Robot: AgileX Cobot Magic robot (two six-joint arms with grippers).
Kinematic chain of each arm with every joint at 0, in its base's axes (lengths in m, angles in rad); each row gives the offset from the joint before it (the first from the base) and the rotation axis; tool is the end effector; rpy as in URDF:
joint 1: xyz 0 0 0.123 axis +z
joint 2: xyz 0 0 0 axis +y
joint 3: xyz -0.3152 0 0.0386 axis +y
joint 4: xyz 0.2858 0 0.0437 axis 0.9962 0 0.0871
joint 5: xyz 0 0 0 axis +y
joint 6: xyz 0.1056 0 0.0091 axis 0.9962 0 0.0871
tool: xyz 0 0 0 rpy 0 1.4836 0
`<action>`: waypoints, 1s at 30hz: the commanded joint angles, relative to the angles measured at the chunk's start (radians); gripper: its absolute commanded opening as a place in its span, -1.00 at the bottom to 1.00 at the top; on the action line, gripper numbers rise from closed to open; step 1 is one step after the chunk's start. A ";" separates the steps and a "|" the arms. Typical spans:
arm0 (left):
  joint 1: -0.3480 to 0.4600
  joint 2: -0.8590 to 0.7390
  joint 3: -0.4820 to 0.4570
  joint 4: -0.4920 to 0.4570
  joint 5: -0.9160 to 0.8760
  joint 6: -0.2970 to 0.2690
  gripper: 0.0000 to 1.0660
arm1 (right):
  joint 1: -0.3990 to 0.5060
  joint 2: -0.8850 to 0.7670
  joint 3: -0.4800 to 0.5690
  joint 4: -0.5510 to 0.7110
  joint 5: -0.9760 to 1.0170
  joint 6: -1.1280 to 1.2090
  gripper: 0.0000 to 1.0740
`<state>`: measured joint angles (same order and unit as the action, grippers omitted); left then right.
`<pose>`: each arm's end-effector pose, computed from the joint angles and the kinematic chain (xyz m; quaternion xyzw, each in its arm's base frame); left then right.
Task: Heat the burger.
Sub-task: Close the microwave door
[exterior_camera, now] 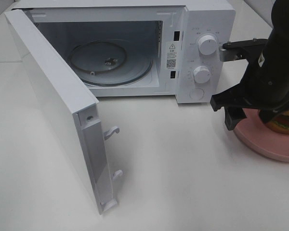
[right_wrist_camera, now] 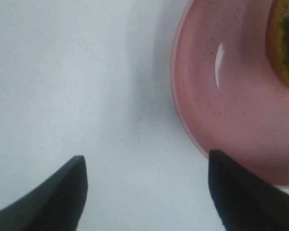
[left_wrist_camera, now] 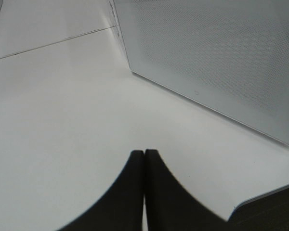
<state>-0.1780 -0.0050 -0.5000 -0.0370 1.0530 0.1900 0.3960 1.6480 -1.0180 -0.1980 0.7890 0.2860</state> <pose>0.0077 -0.0048 0.2893 0.1562 0.8353 -0.0153 0.5270 0.3242 0.1195 0.1995 -0.1150 0.9832 -0.0338 0.1379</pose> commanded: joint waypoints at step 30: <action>0.004 -0.021 0.003 -0.006 -0.012 -0.006 -0.99 | -0.292 -0.632 0.053 0.096 0.382 -0.161 0.28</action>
<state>-0.1780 -0.0050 -0.5000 -0.0370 1.0530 0.1900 0.1110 1.0650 -0.9930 -0.0970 1.1550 0.1340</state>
